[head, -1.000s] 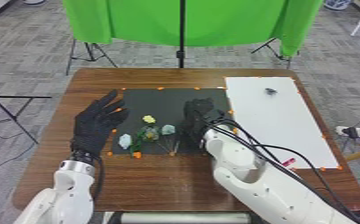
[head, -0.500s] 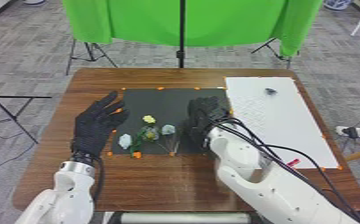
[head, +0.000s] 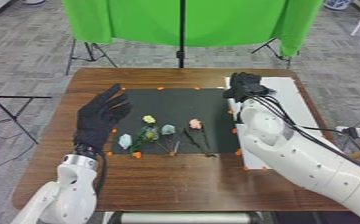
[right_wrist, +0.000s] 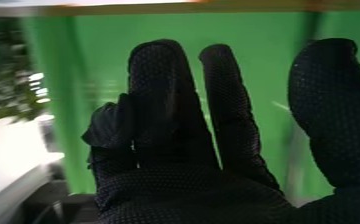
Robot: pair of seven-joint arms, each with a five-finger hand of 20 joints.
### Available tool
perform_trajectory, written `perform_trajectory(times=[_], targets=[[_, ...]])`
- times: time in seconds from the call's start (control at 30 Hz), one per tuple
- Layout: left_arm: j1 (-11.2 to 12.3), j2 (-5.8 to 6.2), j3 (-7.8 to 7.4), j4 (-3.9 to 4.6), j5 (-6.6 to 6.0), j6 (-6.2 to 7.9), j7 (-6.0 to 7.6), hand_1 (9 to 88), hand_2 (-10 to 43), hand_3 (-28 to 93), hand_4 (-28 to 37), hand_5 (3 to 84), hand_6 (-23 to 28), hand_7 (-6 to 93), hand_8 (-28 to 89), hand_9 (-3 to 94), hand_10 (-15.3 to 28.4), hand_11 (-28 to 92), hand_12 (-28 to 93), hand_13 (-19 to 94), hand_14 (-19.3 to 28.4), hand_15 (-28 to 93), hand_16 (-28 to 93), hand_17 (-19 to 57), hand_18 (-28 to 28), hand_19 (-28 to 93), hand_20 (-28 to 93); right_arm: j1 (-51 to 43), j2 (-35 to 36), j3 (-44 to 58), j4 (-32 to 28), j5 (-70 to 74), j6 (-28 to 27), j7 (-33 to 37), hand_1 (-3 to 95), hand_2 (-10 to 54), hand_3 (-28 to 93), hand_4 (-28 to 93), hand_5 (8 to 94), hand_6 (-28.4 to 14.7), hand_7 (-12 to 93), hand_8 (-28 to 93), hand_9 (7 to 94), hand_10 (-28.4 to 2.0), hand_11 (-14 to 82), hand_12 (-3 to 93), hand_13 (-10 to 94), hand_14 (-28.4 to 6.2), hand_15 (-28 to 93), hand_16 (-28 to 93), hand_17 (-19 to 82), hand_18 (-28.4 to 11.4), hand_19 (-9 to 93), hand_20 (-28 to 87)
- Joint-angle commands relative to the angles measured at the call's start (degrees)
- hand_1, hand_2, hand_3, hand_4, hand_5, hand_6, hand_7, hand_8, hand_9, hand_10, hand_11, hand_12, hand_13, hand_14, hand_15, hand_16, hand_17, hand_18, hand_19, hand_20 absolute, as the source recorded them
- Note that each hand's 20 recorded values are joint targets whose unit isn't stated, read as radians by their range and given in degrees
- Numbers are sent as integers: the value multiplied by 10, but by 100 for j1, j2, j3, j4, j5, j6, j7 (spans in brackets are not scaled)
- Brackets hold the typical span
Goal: Arrange flowers
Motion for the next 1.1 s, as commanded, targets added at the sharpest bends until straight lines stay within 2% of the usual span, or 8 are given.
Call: perform_trajectory(times=[0.03, 0.23, 0.43, 0.63, 0.83, 0.93, 1.07, 1.1], targets=[[-106, 10, 109, 38, -42, -3, -19, 221, 63, 802, -276, 402, 100, 116, -85, 344, 195, 254, 120, 270, 282, 578, -92, -53, 284, 506, 337, 777, 276, 18, 889, 380, -380, 503, 294, -95, 849, -281, 548, -16, 156, -134, 540, -192, 225, 137, 484, -161, 780, 75, 226, -207, 930, 504], [-119, -2, 90, 56, 0, -62, -69, 222, 63, 802, -277, 403, 101, 117, -85, 346, 196, 256, 121, 270, 282, 578, -92, -52, 284, 505, 338, 508, 171, 394, 1072, 438, -968, 536, 289, -95, 852, -282, 494, -9, 156, -134, 482, -199, 200, 133, 431, -168, 771, 55, 202, -201, 926, 506], [20, 128, 175, -16, -92, 43, 76, 222, 66, 800, -276, 403, 102, 117, -86, 345, 195, 257, 120, 270, 282, 579, -92, -52, 284, 506, 339, 192, 124, 655, 1081, 495, -1408, 524, 301, -95, 855, -282, 493, 12, 163, -139, 492, -196, 179, 127, 444, -163, 757, 44, 197, -206, 920, 514], [117, -29, -40, -21, 23, -46, -101, 221, 65, 801, -274, 402, 102, 118, -86, 344, 196, 257, 119, 270, 282, 580, -92, -53, 284, 506, 339, 117, 54, 771, 1179, 328, -1706, 400, 305, -95, 853, -283, 483, 26, 159, -139, 503, -192, 167, 128, 451, -157, 749, 45, 197, -209, 918, 525], [90, -101, -62, 1, 84, -100, -174, 222, 65, 801, -276, 402, 101, 118, -86, 344, 197, 258, 120, 268, 282, 580, -93, -52, 284, 505, 340, 99, -54, 787, 1377, -336, -2324, 3, 317, -95, 843, -283, 487, 37, 163, -141, 532, -181, 187, 137, 461, -146, 746, 47, 197, -207, 916, 528], [85, -112, -42, 4, 71, -108, -157, 222, 65, 801, -276, 401, 102, 119, -86, 345, 196, 258, 119, 268, 282, 580, -93, -53, 284, 505, 340, 34, 19, 627, 1401, -732, -1968, -263, 335, -95, 825, -283, 531, 47, 179, -150, 584, -158, 239, 143, 496, -124, 747, 53, 205, -199, 917, 526], [83, -89, -16, -1, 60, -104, -131, 222, 65, 801, -276, 401, 102, 119, -86, 344, 196, 258, 119, 268, 282, 581, -93, -53, 284, 505, 341, 111, 127, 201, 1517, -778, -940, -87, 398, -94, 772, -283, 667, 51, 192, -106, 699, -112, 271, 148, 605, -80, 713, 93, 252, -193, 930, 505], [88, -78, -9, -4, 54, -89, -106, 222, 65, 801, -276, 401, 102, 119, -86, 344, 197, 258, 119, 269, 282, 581, -93, -53, 284, 505, 340, 133, 151, 129, 1559, -835, -711, -126, 448, -95, 718, -282, 740, 45, 195, -56, 757, -94, 253, 187, 648, -66, 701, 115, 277, -190, 931, 510]])
